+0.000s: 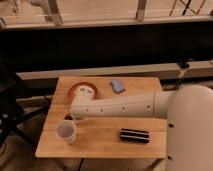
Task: Place the pepper on the white sponge
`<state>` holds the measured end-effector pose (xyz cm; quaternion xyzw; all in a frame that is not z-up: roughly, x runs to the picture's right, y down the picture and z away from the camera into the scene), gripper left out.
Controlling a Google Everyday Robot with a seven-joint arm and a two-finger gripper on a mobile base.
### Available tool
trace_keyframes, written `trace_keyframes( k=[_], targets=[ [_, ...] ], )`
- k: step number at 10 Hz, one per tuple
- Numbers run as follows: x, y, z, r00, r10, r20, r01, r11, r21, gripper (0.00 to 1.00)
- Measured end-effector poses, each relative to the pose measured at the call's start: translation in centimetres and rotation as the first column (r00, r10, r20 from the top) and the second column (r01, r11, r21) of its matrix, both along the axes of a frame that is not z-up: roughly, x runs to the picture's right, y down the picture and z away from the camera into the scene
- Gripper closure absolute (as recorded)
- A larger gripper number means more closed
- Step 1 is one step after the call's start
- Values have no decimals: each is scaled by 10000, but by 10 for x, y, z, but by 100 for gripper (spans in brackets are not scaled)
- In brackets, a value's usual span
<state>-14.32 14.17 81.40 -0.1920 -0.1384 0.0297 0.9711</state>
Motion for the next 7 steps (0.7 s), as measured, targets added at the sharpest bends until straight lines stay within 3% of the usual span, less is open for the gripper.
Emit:
trace_keyframes(
  k=[7],
  targets=[
    [101,-34,-9,9929,1158,-272,-1143,9921,509,100]
  ],
)
